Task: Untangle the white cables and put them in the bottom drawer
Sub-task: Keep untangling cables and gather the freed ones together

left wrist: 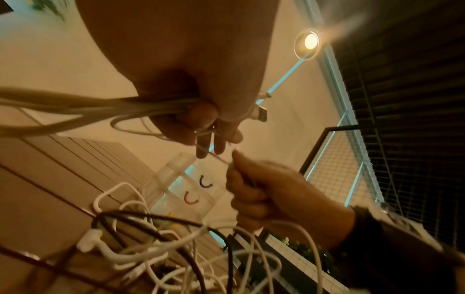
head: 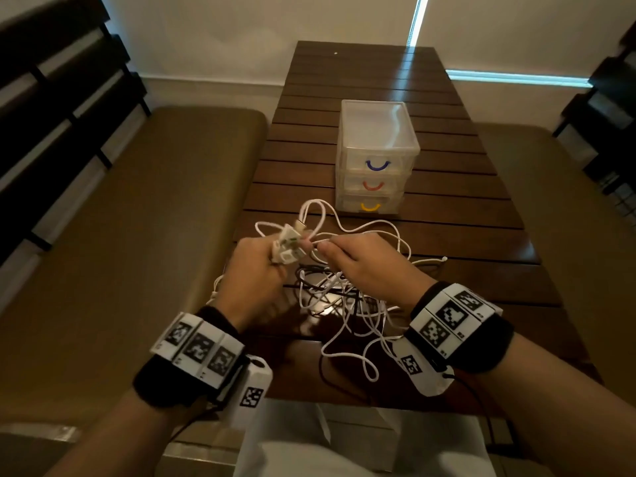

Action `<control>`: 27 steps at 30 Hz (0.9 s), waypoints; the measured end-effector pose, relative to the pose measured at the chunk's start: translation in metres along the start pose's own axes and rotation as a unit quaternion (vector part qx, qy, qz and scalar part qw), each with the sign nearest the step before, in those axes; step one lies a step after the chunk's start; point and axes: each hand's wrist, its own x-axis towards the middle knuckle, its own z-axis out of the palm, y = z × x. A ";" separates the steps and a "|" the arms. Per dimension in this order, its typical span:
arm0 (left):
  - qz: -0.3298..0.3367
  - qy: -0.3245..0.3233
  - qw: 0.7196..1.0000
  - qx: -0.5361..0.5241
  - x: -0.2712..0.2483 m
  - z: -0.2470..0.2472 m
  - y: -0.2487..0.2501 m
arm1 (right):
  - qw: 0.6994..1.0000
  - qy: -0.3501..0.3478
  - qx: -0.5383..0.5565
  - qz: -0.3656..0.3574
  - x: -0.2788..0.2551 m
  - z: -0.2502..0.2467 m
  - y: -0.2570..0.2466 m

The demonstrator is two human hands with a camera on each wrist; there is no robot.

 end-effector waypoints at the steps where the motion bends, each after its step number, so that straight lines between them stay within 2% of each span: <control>1: 0.002 -0.003 1.000 0.004 -0.001 0.005 0.000 | 1.000 0.000 0.006 -0.005 0.000 0.000 -0.002; 4: 0.010 -0.025 1.000 0.009 -0.002 0.009 0.004 | 1.000 -0.001 0.025 -0.005 -0.003 -0.003 -0.002; 7: 0.045 -0.054 0.992 0.102 -0.002 0.002 0.009 | 1.000 -0.010 0.016 -0.002 -0.007 -0.004 0.003; 9: 0.032 0.003 0.995 0.090 0.002 -0.008 0.009 | 0.999 -0.004 0.033 0.009 -0.008 -0.005 0.009; 11: -0.022 0.097 0.994 0.034 0.011 -0.023 0.006 | 0.999 -0.004 0.038 0.026 -0.009 -0.009 0.019; 13: -0.084 0.191 0.978 -0.026 0.019 -0.044 0.000 | 0.999 -0.013 0.029 0.041 -0.013 -0.015 0.029; 15: -0.103 0.238 0.964 -0.062 0.024 -0.062 -0.004 | 0.998 -0.008 0.021 0.053 -0.016 -0.019 0.036; 19: -0.072 0.193 0.978 0.025 0.021 -0.069 -0.009 | 0.999 0.005 -0.005 0.045 -0.015 -0.021 0.030; 22: -0.113 0.198 0.973 0.048 0.022 -0.077 -0.025 | 0.999 -0.009 -0.027 0.022 -0.011 -0.022 0.014; 27: -0.166 0.243 0.953 0.075 0.014 -0.106 -0.057 | 0.997 -0.059 -0.039 -0.020 0.002 -0.011 -0.022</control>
